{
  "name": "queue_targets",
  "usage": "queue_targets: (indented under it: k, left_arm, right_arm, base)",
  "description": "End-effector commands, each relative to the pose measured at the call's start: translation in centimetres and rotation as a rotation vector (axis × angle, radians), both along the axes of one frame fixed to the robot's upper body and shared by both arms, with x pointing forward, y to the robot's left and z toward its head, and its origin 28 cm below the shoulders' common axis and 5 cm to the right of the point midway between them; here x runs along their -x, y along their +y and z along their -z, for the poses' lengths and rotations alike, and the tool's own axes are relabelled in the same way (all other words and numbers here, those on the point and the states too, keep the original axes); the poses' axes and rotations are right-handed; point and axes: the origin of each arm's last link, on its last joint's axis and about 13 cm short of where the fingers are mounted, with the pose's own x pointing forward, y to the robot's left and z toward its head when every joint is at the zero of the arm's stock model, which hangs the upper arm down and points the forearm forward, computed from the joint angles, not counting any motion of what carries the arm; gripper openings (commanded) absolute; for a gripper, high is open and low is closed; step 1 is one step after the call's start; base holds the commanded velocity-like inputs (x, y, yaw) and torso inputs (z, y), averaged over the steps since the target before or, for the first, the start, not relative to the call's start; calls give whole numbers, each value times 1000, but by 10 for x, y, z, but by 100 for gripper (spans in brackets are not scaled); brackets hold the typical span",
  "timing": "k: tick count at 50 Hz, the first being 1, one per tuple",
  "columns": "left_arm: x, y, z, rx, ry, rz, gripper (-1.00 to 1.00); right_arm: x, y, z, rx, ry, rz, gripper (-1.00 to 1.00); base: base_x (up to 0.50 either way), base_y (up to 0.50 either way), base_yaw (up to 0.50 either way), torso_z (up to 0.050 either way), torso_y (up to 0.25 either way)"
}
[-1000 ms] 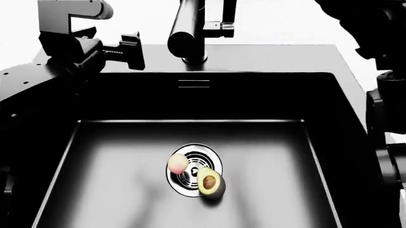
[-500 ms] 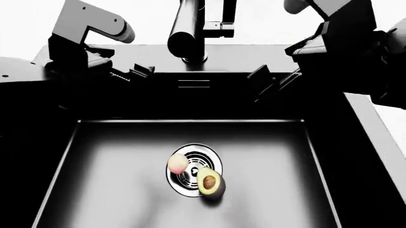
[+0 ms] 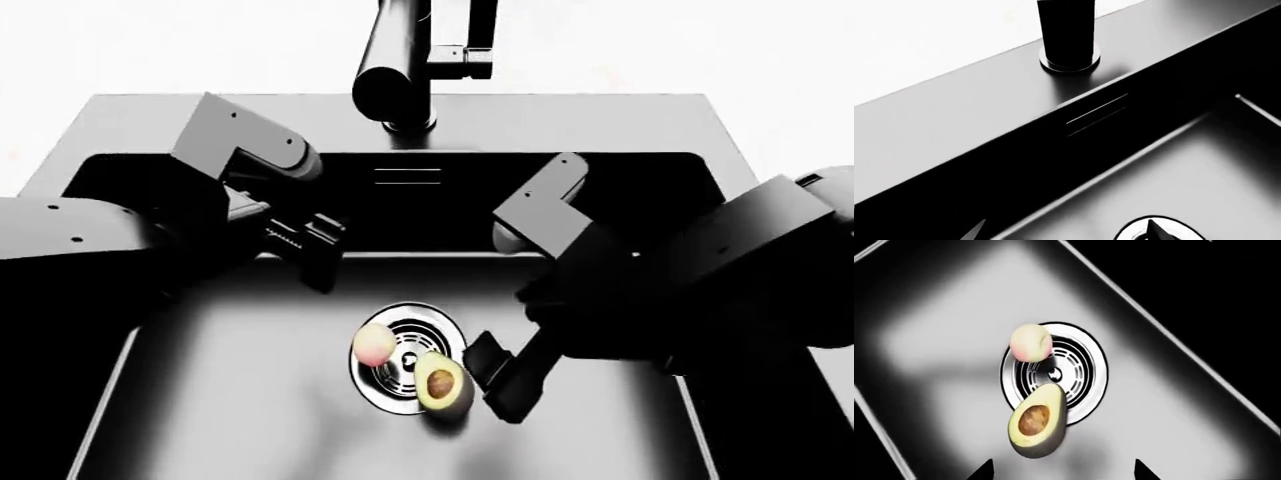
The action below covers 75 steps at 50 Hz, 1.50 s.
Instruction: Pick up the fruits and vegetables and place them in the sink. Turn on the sink faucet to wash them. Then turn the sink off and put them in the tray.
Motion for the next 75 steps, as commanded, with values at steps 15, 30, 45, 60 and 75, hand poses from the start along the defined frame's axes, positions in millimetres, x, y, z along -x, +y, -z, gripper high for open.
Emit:
queue_targets:
  k: [15,30,45,60,75]
  left_arm:
    - [-3,-10,15,0,24,26,100]
    - [-3,-11,16,2,22,29,100]
    - [-1,-11,19,8,27,29,100]
    - [1,-11,23,15,36,35,100]
    - [1,-10,24,20,38,35,100]
  right_arm:
    - [-34,21,65,-142,148,-21,100]
    - [-35,25,84,-152,180,-30,100]
    - [-38,26,96,-133,198,-31,100]
    - [-39,28,113,-127,240,-24,100]
    - [-42,29,125,-111,263,-21,100]
  base:
    - [0,0,0,0,0]
    - [0,0,0,0,0]
    - [0,0,0,0,0]
    - [0,0,0,0,0]
    - [0,0,0,0,0]
